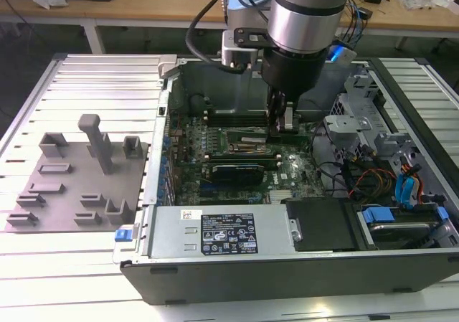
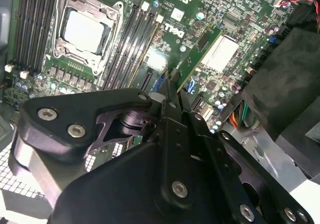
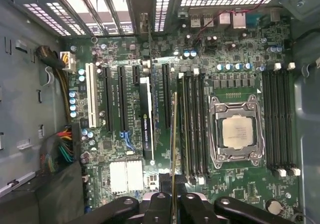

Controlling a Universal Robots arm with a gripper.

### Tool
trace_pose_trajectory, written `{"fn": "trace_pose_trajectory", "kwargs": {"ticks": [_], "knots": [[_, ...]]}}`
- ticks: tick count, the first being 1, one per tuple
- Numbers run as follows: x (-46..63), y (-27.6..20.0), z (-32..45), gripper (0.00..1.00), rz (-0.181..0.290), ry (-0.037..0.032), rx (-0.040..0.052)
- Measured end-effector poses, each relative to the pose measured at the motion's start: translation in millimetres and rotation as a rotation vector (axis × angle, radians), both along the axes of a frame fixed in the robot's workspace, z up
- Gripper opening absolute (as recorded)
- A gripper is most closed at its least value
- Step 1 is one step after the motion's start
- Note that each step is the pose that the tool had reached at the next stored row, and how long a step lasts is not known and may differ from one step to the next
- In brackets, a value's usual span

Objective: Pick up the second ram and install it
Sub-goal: 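Insert the second ram into the second slot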

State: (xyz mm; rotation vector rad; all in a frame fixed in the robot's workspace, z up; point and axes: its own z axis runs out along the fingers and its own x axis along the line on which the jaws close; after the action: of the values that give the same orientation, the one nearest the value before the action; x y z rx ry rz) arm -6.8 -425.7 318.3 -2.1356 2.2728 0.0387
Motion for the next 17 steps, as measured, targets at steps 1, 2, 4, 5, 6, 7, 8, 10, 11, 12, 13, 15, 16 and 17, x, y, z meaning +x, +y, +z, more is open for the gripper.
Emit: {"fn": "trace_pose_trajectory", "kwargs": {"ticks": [1, 2, 4, 5, 6, 7, 8, 10, 11, 12, 13, 15, 16, 17], "knots": [[0.0, 0.0, -1.0, 0.11, 0.0, 0.0, 0.0], [0.0, 0.0, -2.1, 0.11, 0.0, 0.0, 0.0], [-0.4, 2.0, -4.0, 0.11, 0.0, 0.0, 0.0], [-1.0, 4.3, -4.6, 0.11, 0.0, -0.0001, 0.0001], [-1.8, 7.5, -5.0, 0.11, 0.0, 0.0, -0.0001], [-2.0, 10.6, -5.6, 0.11, 0.0, 0.0, 0.0], [-2.0, 12.4, -5.9, 0.11, 0.0, 0.0, 0.0], [-2.0, 15.5, -6.7, 0.11, 0.0, 0.0, 0.0001], [-2.0, 16.8, -7.0, 0.11, 0.0, 0.0, 0.0], [-2.0, 18.3, -7.4, 0.11, 0.0, 0.0, -0.0001], [-2.3, 19.0, -8.3, 0.11, 0.001, 0.0, 0.0001], [-3.3, 21.8, -10.6, 0.11, 0.008, -0.0001, 0.0001], [-3.4, 22.4, -11.0, 0.11, 0.011, 0.0, 0.0001], [-3.5, 23.3, -11.3, 0.11, 0.015, 0.0, -0.0001]]}}
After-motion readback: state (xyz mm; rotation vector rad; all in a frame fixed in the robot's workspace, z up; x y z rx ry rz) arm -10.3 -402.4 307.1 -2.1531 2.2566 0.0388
